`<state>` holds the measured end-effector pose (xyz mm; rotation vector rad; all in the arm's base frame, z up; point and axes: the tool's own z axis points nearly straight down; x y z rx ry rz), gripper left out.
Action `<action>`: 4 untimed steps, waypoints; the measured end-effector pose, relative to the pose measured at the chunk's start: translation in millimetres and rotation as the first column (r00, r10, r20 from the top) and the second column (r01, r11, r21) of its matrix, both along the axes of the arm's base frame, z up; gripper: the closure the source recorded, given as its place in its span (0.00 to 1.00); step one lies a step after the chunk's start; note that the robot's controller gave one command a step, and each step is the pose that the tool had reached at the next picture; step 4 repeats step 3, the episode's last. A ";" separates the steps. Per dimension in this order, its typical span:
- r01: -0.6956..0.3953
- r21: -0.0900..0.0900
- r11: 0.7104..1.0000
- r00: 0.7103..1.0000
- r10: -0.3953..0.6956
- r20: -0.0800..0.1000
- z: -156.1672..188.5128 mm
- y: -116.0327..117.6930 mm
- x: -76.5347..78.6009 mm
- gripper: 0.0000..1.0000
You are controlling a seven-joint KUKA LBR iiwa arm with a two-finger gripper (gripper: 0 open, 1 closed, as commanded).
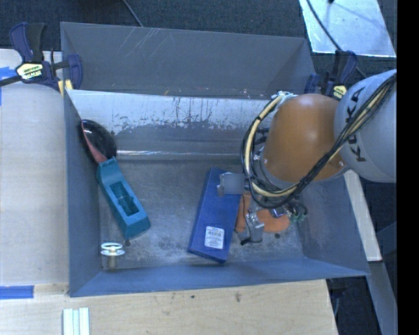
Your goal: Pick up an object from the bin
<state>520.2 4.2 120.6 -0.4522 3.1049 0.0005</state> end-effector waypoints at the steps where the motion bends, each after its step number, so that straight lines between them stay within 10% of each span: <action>1: 0.079 0.001 0.997 0.997 -0.079 0.000 -27.7 -11.9 0.3 0.00; 2: 0.047 -0.001 0.999 0.999 -0.047 0.000 -35.2 -91.8 5.7 1.00; 4: 0.047 -0.001 0.999 0.999 -0.047 0.000 -35.2 -91.8 5.7 1.00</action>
Offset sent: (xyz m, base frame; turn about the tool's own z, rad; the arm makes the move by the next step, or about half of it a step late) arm 0.0050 -0.0910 -0.0353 0.0437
